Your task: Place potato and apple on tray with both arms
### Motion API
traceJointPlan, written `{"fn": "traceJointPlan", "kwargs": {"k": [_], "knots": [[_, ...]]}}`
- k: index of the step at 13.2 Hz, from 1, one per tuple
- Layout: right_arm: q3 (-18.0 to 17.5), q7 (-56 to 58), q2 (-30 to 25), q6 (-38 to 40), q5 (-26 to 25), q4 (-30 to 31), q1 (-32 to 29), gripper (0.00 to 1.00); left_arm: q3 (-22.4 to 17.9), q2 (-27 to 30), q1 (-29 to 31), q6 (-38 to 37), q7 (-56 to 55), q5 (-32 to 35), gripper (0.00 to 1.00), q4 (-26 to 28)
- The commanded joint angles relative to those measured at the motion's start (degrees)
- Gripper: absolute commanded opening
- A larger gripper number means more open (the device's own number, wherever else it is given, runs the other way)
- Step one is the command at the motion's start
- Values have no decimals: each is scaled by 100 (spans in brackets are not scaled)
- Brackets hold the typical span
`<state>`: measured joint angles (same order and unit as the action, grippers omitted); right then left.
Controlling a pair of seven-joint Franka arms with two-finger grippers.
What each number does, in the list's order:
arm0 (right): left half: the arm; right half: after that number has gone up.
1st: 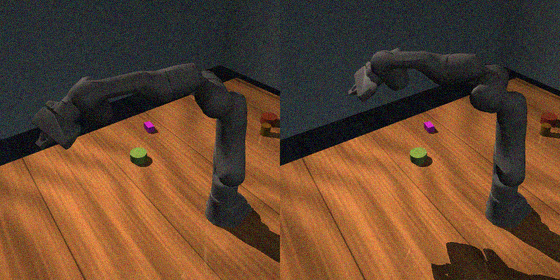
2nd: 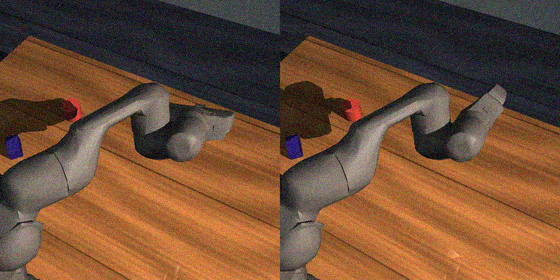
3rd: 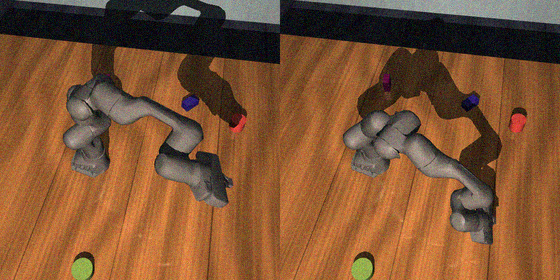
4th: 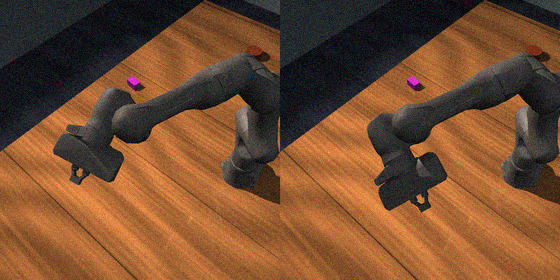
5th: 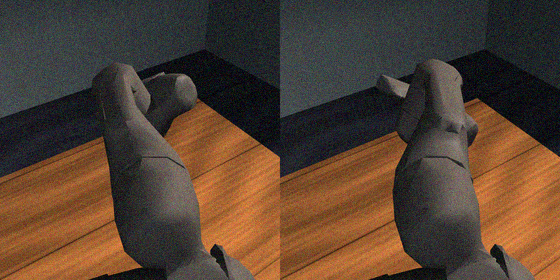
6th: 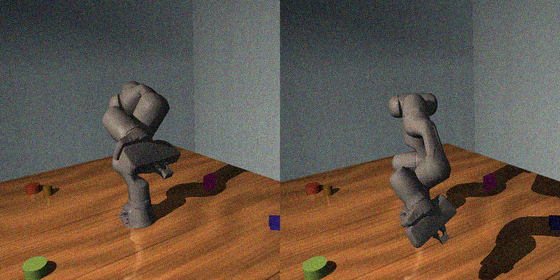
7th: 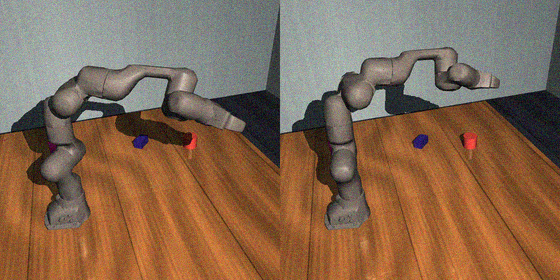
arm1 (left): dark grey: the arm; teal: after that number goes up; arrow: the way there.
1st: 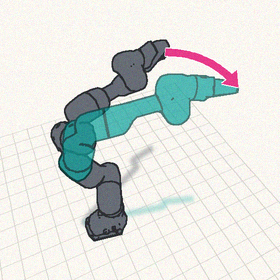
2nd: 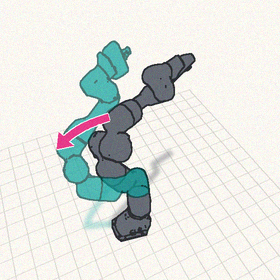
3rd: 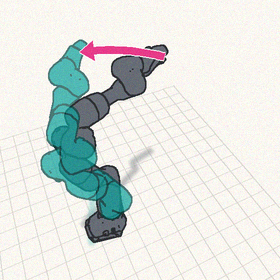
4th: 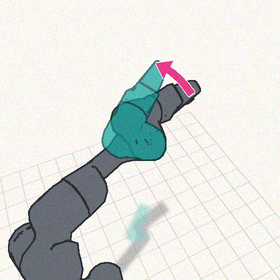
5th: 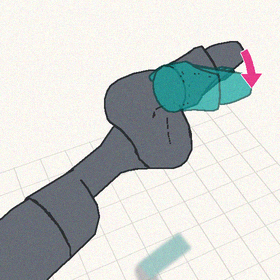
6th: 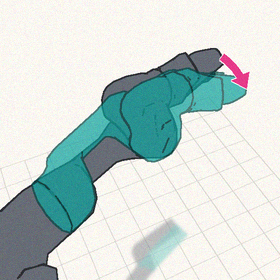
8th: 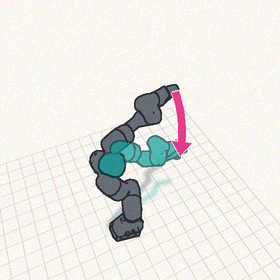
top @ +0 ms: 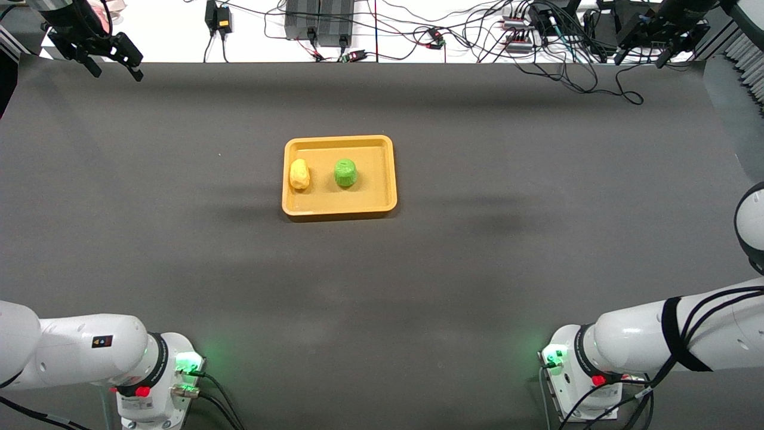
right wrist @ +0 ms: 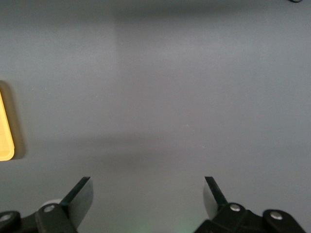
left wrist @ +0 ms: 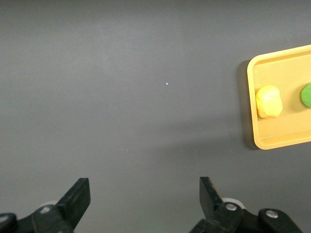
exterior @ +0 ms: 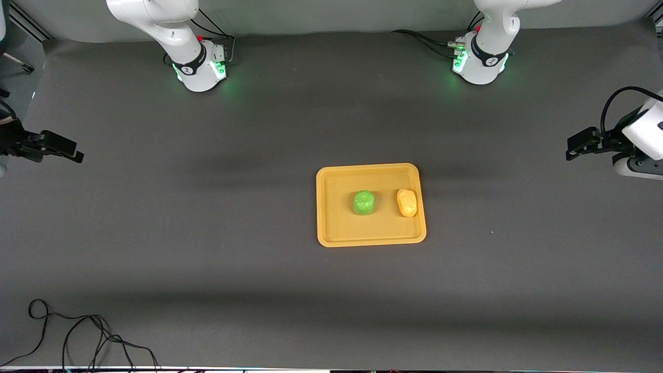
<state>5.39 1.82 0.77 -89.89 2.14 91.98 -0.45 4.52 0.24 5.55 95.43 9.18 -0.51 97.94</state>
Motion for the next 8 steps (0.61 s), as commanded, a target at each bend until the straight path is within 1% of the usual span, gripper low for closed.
{"fn": "traceJointPlan", "kwargs": {"k": [1,6,8], "knots": [[-108,-24,-156,-28,-109,65,167,100,5,46,-71,-201,-145,85,100,-153],[-126,3,-121,24,-109,-31,186,100,-3,55,-54,-175,-163,103,100,-144],[-108,29,-121,24,-109,-23,300,100,5,55,-63,-166,-171,199,100,-144]]}}
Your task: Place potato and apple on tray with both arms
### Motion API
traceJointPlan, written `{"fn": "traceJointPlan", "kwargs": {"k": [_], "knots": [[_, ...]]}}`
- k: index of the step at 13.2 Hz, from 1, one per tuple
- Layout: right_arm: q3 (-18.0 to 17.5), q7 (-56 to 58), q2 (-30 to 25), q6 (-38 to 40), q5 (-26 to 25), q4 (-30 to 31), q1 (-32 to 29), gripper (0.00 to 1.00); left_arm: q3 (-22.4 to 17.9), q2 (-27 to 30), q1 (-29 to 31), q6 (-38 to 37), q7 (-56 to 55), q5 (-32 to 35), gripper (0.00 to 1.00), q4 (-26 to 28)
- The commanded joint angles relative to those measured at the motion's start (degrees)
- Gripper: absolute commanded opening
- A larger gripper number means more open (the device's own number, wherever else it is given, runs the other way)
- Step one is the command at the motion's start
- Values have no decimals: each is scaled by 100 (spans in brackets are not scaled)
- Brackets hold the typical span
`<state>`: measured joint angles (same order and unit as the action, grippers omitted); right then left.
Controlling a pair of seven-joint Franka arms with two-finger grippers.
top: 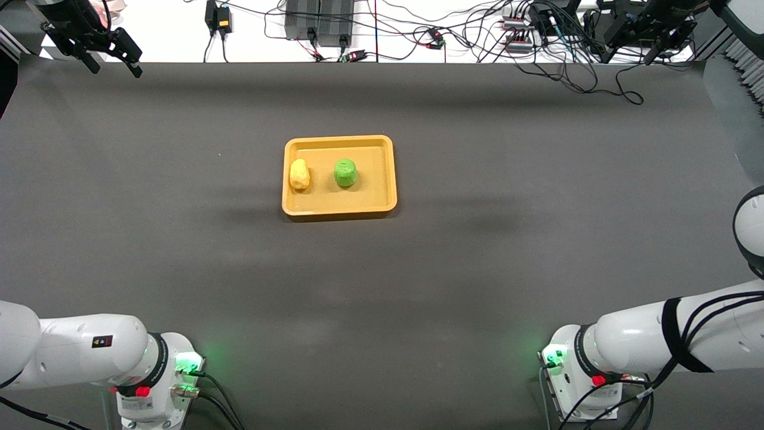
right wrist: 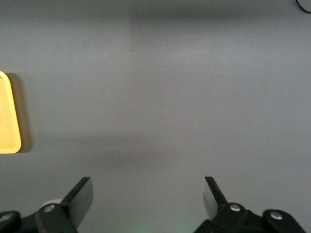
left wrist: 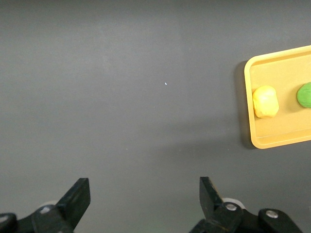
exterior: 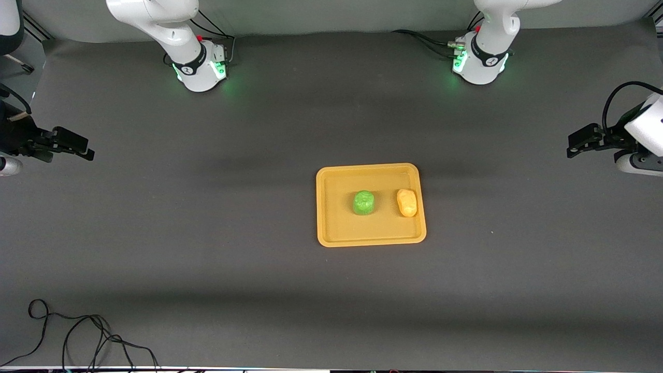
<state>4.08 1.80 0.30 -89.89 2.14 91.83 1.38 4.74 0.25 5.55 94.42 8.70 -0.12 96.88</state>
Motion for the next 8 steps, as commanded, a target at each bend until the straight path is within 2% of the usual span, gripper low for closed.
{"fn": "traceJointPlan", "kwargs": {"k": [1,4,8], "knots": [[22,57,-82,15,-126,2,117,100,-17,54,-71,-64,-122,179,100,-37],[22,93,-74,-81,-345,28,117,100,-17,37,-71,-55,-122,179,100,-37],[48,93,-47,-82,-355,28,108,100,-17,37,-63,-73,-114,171,100,-37]]}}
